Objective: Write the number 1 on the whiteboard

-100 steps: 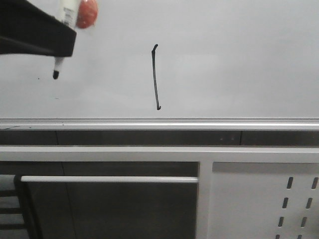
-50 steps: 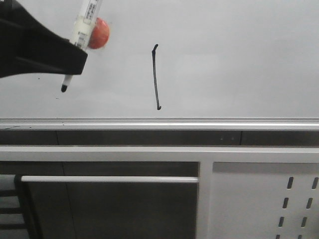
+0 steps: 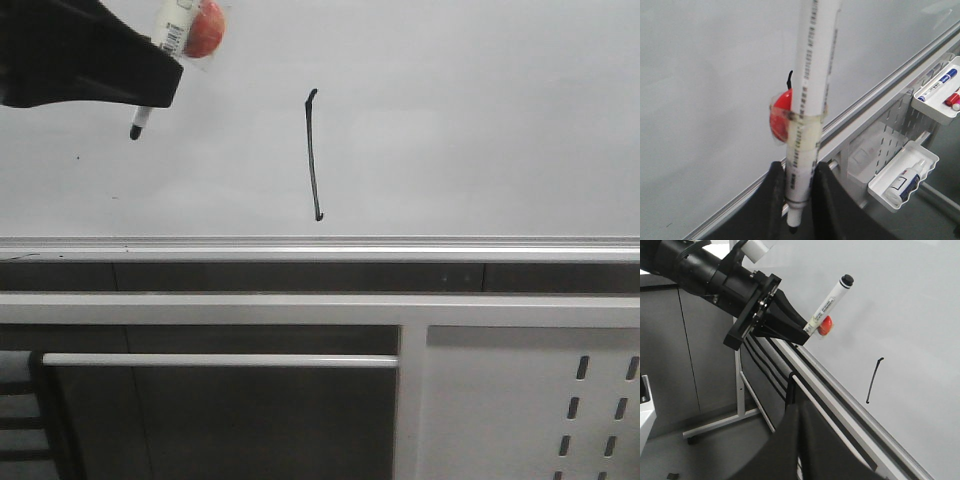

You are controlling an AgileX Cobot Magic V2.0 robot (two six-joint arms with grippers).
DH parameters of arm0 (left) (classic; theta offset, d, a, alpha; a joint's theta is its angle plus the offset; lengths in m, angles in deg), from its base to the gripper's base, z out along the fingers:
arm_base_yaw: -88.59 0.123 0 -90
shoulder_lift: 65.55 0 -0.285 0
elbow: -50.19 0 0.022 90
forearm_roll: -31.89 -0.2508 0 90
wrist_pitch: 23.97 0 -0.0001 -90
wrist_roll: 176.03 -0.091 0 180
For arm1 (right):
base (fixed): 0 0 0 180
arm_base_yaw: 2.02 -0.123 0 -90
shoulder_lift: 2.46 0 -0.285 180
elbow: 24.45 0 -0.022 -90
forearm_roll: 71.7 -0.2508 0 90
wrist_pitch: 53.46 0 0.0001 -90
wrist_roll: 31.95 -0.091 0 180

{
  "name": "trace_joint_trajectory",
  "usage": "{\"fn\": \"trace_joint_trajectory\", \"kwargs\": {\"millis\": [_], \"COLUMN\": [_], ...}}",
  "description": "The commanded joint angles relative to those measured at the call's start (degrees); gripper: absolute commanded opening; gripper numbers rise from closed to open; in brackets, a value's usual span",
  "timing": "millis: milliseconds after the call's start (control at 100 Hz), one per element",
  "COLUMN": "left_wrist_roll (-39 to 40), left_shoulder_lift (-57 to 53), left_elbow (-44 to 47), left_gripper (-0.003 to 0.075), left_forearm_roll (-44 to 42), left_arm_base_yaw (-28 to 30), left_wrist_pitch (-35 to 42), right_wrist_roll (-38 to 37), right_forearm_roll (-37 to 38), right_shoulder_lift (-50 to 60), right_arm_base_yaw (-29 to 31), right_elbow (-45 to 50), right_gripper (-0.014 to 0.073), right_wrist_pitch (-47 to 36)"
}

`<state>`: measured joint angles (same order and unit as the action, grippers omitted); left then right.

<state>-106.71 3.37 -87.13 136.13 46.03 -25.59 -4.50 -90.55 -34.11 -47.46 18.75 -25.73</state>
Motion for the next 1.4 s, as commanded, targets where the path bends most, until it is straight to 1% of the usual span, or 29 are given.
{"fn": "trace_joint_trajectory", "kwargs": {"millis": [0,600,900,1160,1230,1280,1300,1310,1320,1330,1340,1350,1370,1380,1390], "left_wrist_roll": [0.0,0.0,0.0,0.0,1.3,6.0,9.2,11.6,12.9,14.1,18.1,18.1,22.3,25.2,26.7], "left_shoulder_lift": [-0.7,-0.7,-0.8,-5.9,-7.1,-8.0,-8.3,-8.5,-8.5,-8.6,-8.8,-9.0,-9.2,-9.4,-9.4], "left_elbow": [-2.0,-2.0,-2.0,-1.5,-1.2,-1.0,-1.0,-1.0,-1.0,-1.0,-0.9,-0.9,-0.7,-0.7,-0.7], "left_gripper": [-0.0018,-0.0018,-0.0018,-0.0018,-0.0018,-0.0018,-0.0018,-0.0018,-0.0018,-0.0018,-0.0018,-0.0018,-0.0018,-0.0018,-0.0018], "left_forearm_roll": [1.8,1.8,1.8,1.1,-2.6,-10.2,-12.8,-16.6,-16.6,-19.2,-21.9,-23.2,-25.9,-30.3,-30.3], "left_arm_base_yaw": [-0.5,-0.5,-0.5,-0.5,-0.5,-0.5,-0.5,-0.5,-0.5,-0.5,-0.5,-0.5,-0.5,-0.5,-0.5], "left_wrist_pitch": [-1.8,-3.5,-8.2,-7.8,-7.8,-7.8,-7.7,-7.7,-7.7,-7.7,-7.7,-7.7,-7.7,-7.6,-7.6], "right_wrist_roll": [0.1,0.1,0.1,0.1,0.1,0.1,0.1,0.1,0.1,0.1,0.1,0.1,0.1,0.1,0.1], "right_forearm_roll": [-0.1,-0.1,-0.1,-0.1,-0.1,-0.1,-0.1,-0.1,-0.1,-0.1,-0.1,-0.1,-0.1,-0.1,-0.1], "right_shoulder_lift": [-0.3,-0.3,-0.3,-0.3,-0.3,-0.3,-0.3,-0.3,-0.3,-0.3,-0.3,-0.3,-0.3,-0.3,-0.3], "right_arm_base_yaw": [0.4,0.4,0.4,0.4,0.4,0.4,0.4,0.4,0.4,0.4,0.4,0.4,0.4,0.4,0.4], "right_elbow": [-1.5,-1.5,-1.5,-1.5,-1.5,-1.5,-1.5,-1.5,-1.5,-1.5,-1.5,-1.5,-1.5,-1.5,-1.5], "right_gripper": [-0.005,-0.005,-0.005,-0.005,-0.005,-0.005,-0.005,-0.005,-0.005,-0.005,-0.005,-0.005,-0.005,-0.005,-0.005], "right_wrist_pitch": [-4.2,-3.8,-3.8,-3.8,-3.8,-3.8,-3.8,-3.8,-3.8,-3.8,-3.8,-3.8,-3.8,-3.8,-3.8]}}
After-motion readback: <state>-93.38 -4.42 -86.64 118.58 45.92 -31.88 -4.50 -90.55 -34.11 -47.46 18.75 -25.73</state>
